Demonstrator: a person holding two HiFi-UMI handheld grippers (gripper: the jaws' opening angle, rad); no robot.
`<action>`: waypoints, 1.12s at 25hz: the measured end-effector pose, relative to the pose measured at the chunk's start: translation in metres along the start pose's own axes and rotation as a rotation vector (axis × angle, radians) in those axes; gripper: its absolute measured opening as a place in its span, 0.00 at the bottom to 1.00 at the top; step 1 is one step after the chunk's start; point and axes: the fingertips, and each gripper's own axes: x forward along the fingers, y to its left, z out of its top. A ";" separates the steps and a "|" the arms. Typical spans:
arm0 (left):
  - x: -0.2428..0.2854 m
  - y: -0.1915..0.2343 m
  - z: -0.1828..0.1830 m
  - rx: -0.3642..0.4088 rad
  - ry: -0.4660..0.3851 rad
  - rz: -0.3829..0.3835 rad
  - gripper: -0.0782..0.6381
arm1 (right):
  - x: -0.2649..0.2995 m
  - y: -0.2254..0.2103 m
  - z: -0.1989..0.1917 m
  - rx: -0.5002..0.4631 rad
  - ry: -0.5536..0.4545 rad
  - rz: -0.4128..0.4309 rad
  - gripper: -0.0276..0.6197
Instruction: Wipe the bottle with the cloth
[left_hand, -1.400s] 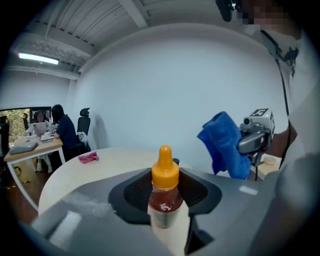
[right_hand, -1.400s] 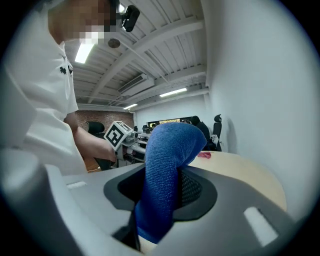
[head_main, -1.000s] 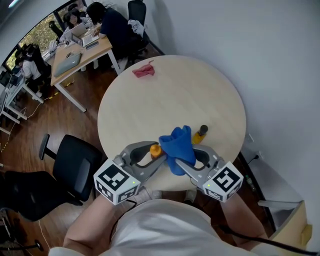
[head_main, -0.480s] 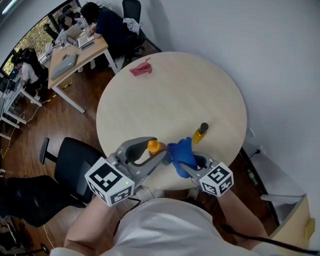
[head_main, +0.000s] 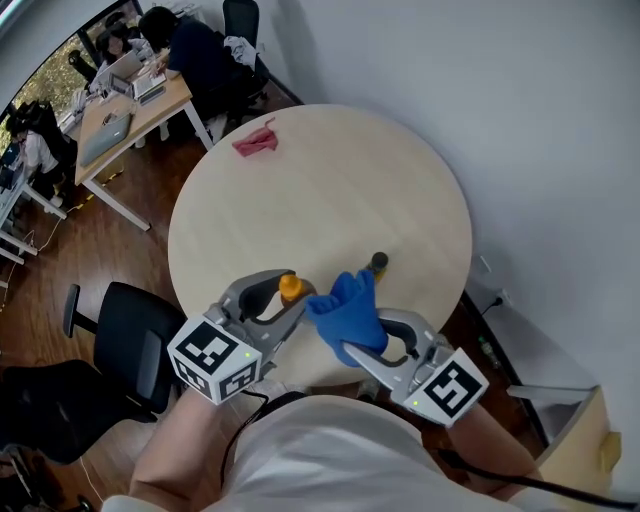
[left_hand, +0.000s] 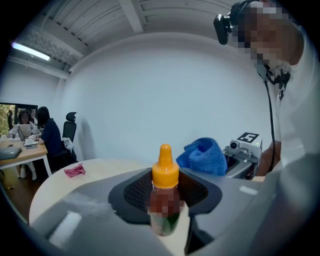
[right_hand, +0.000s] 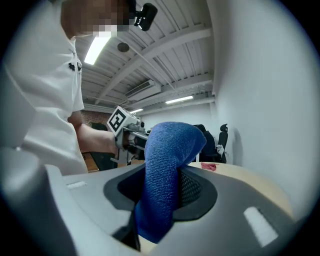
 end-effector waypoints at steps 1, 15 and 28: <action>0.003 -0.001 0.002 -0.005 -0.005 0.003 0.33 | 0.000 0.005 -0.001 -0.012 0.029 0.019 0.28; -0.019 -0.034 0.036 -0.027 -0.071 0.051 0.33 | 0.021 0.020 -0.130 0.118 0.293 0.126 0.28; -0.029 -0.051 0.017 -0.004 -0.030 0.015 0.33 | 0.001 -0.045 -0.017 0.005 0.100 0.024 0.28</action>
